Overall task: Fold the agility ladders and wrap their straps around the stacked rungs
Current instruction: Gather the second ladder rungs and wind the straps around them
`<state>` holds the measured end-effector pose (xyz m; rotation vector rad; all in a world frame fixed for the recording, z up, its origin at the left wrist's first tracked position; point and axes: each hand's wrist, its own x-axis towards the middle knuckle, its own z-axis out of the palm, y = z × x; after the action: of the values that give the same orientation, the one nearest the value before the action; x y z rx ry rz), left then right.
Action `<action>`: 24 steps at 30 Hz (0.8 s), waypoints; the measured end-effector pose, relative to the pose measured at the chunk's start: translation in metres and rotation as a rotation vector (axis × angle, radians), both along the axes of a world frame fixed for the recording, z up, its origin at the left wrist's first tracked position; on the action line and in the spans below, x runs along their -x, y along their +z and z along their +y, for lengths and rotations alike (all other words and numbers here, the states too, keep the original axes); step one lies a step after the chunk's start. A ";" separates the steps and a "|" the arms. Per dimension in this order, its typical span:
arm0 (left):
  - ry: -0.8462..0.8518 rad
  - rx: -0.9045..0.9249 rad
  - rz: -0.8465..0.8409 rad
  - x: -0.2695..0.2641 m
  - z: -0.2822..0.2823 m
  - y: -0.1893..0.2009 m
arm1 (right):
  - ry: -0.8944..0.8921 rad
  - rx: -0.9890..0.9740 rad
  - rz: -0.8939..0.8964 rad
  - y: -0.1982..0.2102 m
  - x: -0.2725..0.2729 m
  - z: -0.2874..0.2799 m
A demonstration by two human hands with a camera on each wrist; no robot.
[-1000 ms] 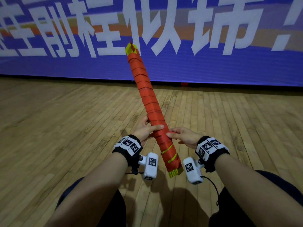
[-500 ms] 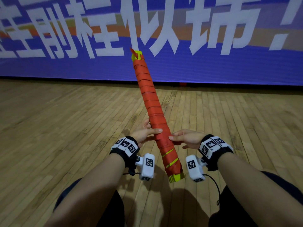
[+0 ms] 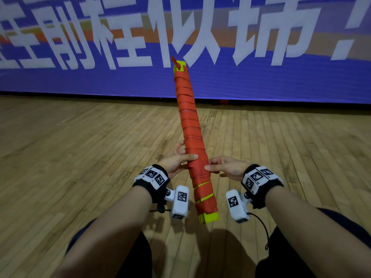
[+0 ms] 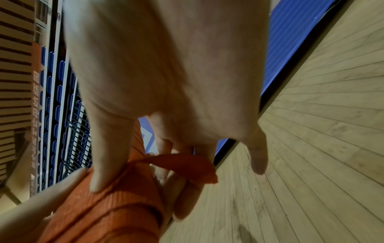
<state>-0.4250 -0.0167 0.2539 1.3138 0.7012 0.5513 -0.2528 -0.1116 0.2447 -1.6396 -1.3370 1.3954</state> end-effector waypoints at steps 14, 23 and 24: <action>-0.036 -0.040 0.089 0.006 0.002 0.008 | -0.058 -0.086 0.001 0.002 -0.002 -0.001; -0.060 -0.004 0.071 0.006 0.000 0.007 | -0.060 -0.031 0.160 0.003 0.003 -0.003; -0.055 -0.001 0.065 0.005 -0.001 0.006 | -0.060 -0.030 0.163 0.003 0.004 -0.003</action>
<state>-0.4296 -0.0174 0.2602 1.3532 0.7165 0.4665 -0.2568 -0.1150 0.2475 -1.4997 -1.2009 1.4337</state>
